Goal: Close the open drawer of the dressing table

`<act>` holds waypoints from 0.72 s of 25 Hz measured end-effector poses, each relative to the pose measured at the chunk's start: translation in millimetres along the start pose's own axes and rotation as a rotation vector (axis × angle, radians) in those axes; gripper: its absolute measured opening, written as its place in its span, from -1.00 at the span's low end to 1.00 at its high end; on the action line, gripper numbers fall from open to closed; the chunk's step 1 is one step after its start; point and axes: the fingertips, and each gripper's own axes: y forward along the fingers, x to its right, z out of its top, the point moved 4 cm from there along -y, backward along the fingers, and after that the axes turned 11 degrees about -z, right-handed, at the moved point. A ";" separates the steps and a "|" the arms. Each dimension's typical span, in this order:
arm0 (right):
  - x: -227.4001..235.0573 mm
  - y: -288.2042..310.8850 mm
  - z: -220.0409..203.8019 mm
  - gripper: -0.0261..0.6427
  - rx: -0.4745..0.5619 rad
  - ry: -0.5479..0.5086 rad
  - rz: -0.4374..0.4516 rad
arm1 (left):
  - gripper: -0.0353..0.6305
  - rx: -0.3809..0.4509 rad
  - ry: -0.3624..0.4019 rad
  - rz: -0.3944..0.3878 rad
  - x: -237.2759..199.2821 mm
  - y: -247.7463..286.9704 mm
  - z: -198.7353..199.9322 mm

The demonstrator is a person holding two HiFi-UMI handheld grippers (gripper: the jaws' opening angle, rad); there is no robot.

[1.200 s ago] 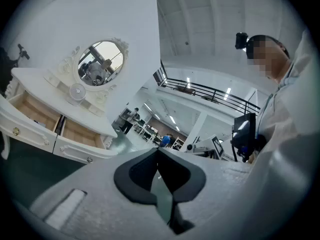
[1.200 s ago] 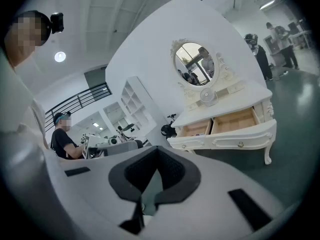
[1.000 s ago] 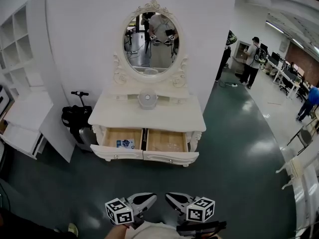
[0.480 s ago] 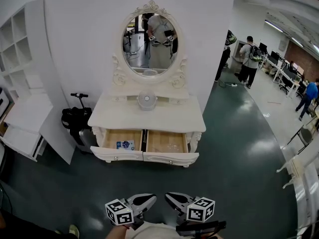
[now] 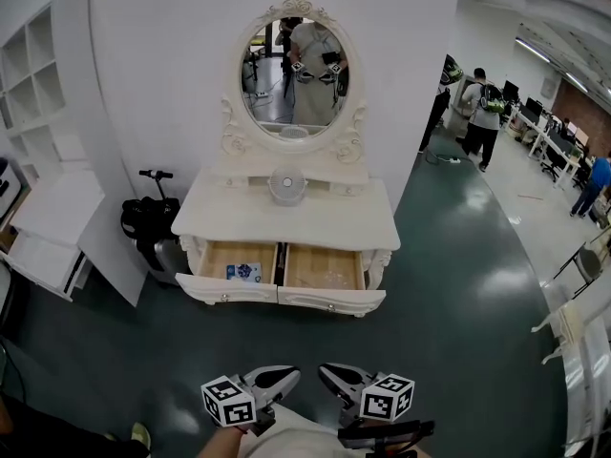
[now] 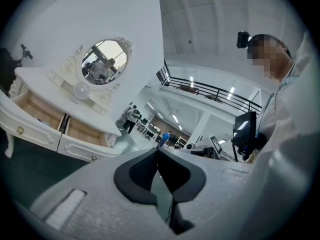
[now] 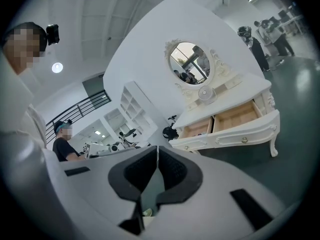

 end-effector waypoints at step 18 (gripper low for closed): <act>37.9 129.0 73.8 -0.87 0.025 0.061 -0.079 | -0.88 -0.024 -0.018 -0.030 -140.9 -14.1 89.1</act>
